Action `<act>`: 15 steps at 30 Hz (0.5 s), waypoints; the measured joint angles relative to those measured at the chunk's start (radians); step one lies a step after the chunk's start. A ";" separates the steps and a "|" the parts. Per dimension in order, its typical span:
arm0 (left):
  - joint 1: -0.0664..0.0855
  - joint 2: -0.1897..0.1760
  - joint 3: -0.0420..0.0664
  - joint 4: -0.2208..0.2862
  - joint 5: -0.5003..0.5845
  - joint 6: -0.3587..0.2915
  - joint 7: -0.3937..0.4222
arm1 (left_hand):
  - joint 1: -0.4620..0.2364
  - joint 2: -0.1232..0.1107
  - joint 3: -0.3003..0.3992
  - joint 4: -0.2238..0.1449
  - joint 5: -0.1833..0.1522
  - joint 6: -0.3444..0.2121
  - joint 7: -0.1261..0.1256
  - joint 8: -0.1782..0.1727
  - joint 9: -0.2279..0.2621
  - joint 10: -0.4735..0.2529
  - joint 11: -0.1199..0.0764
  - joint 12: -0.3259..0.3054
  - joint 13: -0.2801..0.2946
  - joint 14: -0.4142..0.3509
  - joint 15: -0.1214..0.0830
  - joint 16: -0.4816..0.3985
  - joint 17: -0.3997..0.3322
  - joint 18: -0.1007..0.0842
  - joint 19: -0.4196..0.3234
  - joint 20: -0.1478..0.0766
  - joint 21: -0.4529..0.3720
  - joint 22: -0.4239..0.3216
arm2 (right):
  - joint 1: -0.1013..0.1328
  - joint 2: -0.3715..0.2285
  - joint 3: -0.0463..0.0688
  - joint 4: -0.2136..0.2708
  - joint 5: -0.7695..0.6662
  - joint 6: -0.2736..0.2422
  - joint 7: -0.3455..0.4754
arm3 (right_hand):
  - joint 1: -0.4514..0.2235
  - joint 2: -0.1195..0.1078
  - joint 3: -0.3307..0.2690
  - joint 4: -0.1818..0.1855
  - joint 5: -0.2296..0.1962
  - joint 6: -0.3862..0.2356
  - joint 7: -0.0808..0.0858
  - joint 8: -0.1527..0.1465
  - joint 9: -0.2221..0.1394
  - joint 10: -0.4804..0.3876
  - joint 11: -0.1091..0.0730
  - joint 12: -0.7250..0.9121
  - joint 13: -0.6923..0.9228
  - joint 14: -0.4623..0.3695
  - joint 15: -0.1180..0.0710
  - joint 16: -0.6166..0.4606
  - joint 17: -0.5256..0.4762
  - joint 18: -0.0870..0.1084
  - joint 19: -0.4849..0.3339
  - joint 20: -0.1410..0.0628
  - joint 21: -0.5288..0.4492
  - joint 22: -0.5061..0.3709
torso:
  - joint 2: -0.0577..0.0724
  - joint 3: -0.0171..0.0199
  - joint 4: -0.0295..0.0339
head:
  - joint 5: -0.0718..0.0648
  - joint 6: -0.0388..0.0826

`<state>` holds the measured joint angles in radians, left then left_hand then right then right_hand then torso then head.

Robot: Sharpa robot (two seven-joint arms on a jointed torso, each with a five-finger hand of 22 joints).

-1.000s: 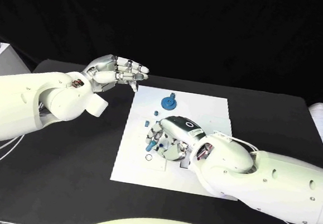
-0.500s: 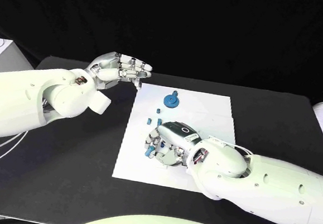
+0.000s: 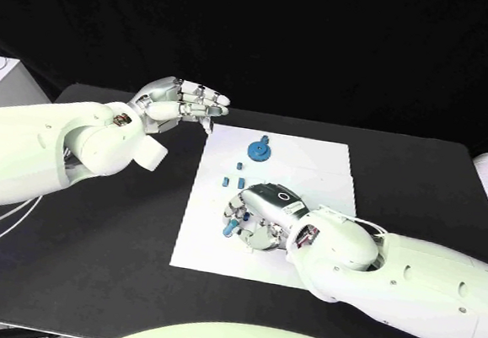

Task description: Assemble the parts on the task board

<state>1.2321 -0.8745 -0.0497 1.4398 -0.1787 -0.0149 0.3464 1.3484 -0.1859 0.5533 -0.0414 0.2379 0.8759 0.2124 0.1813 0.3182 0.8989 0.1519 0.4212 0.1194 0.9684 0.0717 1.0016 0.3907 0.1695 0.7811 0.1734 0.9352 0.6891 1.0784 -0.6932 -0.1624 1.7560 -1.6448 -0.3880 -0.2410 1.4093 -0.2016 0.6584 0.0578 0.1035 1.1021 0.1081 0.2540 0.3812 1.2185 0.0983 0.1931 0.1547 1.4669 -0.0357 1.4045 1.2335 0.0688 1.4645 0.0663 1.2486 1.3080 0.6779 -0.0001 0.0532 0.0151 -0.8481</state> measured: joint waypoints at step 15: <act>0.000 -0.002 0.000 0.000 0.000 0.001 -0.003 | 0.000 0.000 0.000 0.000 0.000 0.000 0.000 0.000 0.000 0.000 0.000 0.000 0.000 0.000 0.000 0.000 0.000 0.000 0.000 0.000 0.000 0.000 | 0.000 -0.003 0.000 0.004 -0.018 0.022 -0.011 | 0.000 0.000 0.000 0.000 0.000 -0.002 0.002 -0.001 0.022 0.000 0.000 -0.002 0.000 0.000 0.000 0.000 0.001 0.000 0.000 0.000 0.000 0.000 | 0.000 -0.0012 0.0007 | -0.001 -0.006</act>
<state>1.2320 -0.8766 -0.0497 1.4400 -0.1787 -0.0141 0.3438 1.3483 -0.1859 0.5533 -0.0414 0.2379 0.8759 0.2123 0.1813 0.3182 0.8989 0.1519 0.4212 0.1194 0.9684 0.0717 1.0016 0.3907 0.1695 0.7811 0.1734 0.9353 0.6892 1.0784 -0.6958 -0.1624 1.7596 -1.6627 -0.3664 -0.2515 1.4096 -0.2016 0.6581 0.0577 0.1039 1.1004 0.1098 0.2530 0.4034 1.2185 0.0982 0.1908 0.1546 1.4669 -0.0357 1.4045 1.2341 0.0689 1.4645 0.0663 1.2486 1.3078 0.6779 -0.0013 0.0539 0.0138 -0.8539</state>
